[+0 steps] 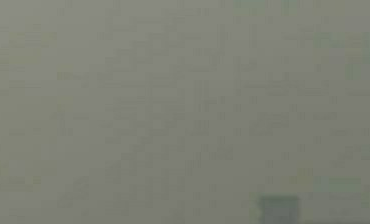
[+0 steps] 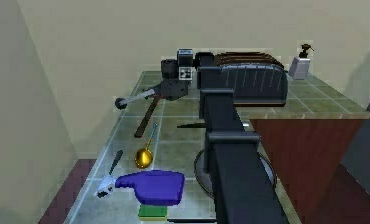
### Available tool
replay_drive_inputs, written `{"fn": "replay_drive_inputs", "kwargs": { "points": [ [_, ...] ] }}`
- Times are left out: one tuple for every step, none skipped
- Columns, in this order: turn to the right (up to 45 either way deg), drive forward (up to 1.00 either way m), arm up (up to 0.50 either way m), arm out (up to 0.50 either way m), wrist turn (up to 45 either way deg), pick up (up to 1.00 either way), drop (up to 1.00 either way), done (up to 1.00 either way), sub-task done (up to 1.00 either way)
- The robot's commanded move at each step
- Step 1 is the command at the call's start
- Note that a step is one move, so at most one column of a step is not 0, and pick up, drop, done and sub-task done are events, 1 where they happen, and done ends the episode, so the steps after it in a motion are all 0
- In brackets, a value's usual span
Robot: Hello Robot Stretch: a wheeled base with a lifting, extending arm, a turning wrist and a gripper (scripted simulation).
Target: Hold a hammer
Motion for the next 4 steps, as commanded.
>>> {"fn": "replay_drive_inputs", "kwargs": {
  "points": [
    [0.0, 0.00, 0.00, 0.00, 6.0, 0.00, 0.00, 0.00, 0.00],
    [0.0, 0.00, 0.00, 0.02, 0.0, 0.00, 0.00, 0.00, 0.00],
    [0.0, 0.00, 0.00, 0.00, 0.0, 1.00, 0.00, 0.00, 0.00],
    [0.0, 0.00, 0.00, 0.00, -3.0, 0.00, 0.00, 0.00, 0.00]
  ]
}}
